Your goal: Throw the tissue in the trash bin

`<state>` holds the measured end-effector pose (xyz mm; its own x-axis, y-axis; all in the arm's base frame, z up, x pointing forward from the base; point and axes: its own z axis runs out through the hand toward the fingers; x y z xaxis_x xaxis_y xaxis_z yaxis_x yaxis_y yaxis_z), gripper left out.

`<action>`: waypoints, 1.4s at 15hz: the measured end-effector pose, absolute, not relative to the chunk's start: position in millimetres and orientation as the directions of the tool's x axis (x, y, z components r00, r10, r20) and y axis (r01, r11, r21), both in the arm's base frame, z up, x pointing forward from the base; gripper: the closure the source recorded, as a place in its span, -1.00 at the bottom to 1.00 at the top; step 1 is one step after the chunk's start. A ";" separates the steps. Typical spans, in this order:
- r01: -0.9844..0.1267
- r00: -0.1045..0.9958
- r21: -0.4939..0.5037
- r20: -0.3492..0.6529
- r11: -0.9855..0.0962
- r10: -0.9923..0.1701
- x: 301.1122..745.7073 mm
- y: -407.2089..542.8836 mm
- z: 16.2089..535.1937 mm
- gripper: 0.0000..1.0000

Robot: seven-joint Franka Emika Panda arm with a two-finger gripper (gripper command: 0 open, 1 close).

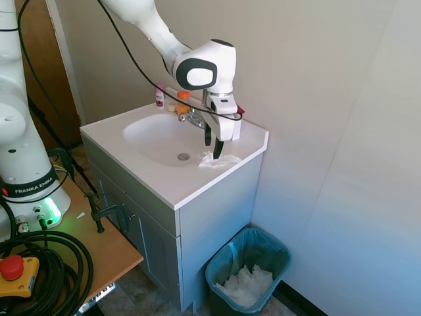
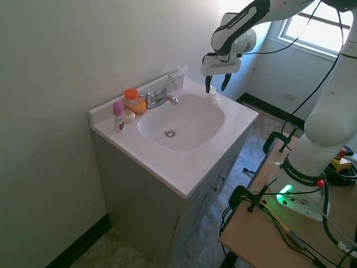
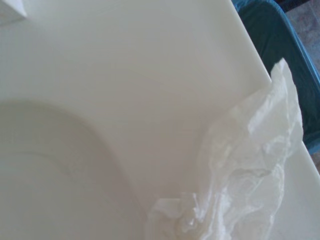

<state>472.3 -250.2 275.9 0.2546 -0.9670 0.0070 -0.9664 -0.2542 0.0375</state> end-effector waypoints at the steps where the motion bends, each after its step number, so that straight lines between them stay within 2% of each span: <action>1: -0.966 0.256 0.045 0.001 -0.256 -0.967 470.5 -252.5 270.8 -1.00; 2: -0.964 0.259 0.053 -0.007 -0.259 -0.966 468.6 -254.3 266.4 -1.00; 3: -0.963 0.264 0.059 -0.015 -0.264 -0.964 467.8 -255.0 262.3 1.00; 21: -0.956 0.288 0.036 -0.093 -0.292 -0.953 474.9 -251.4 255.9 1.00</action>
